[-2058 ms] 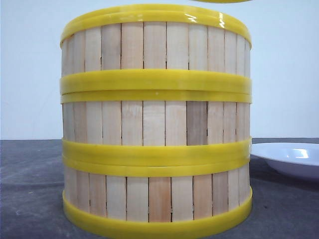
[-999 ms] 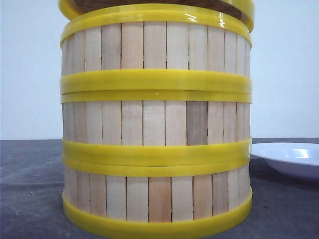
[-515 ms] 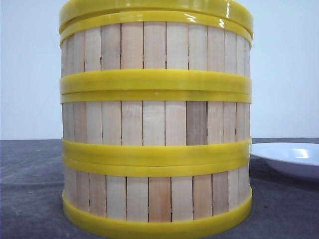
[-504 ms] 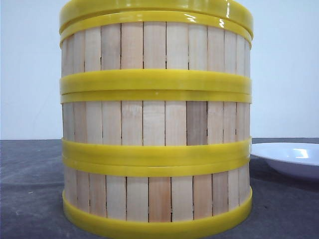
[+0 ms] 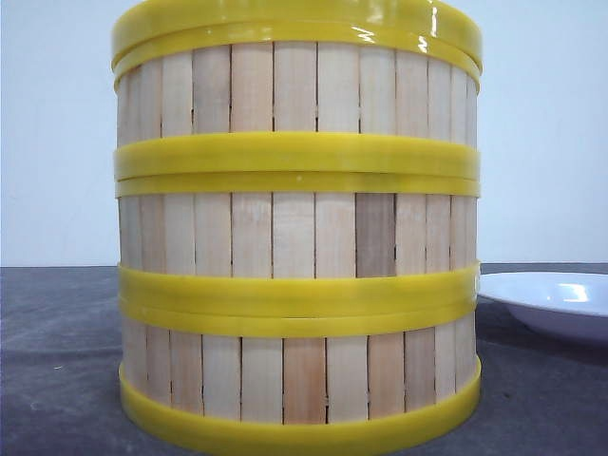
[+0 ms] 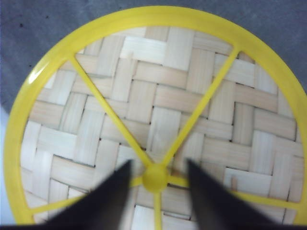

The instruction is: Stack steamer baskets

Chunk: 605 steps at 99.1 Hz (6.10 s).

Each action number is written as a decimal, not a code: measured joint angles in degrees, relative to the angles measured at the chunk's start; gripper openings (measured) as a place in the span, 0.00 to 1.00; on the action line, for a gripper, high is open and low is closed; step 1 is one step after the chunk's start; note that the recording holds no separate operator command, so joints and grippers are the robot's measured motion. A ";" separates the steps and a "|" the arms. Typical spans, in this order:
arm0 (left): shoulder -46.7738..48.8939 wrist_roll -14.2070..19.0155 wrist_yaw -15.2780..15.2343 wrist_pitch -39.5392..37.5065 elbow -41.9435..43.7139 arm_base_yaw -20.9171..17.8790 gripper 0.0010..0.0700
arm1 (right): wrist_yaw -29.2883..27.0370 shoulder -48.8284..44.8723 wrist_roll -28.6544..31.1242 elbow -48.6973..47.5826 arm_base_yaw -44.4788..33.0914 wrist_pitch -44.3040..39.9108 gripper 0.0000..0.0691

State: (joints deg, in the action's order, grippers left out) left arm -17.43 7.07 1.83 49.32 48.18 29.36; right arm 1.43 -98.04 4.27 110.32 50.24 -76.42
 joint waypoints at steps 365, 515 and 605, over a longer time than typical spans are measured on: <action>1.86 -3.26 -1.99 -6.82 -5.42 -8.52 0.01 | -31.65 68.59 17.05 -55.30 10.84 20.52 0.01; 17.18 -9.01 -3.39 -34.91 -44.89 -28.22 0.01 | -31.65 68.59 17.05 -55.30 10.84 20.52 0.01; 17.18 -9.01 -3.39 -34.91 -44.89 -28.22 0.01 | -36.74 68.59 15.04 -55.30 7.58 23.61 0.01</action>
State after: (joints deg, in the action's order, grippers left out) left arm -0.25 -1.93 -1.56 14.41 3.29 1.15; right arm -35.31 -29.45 19.31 55.02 57.82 -52.82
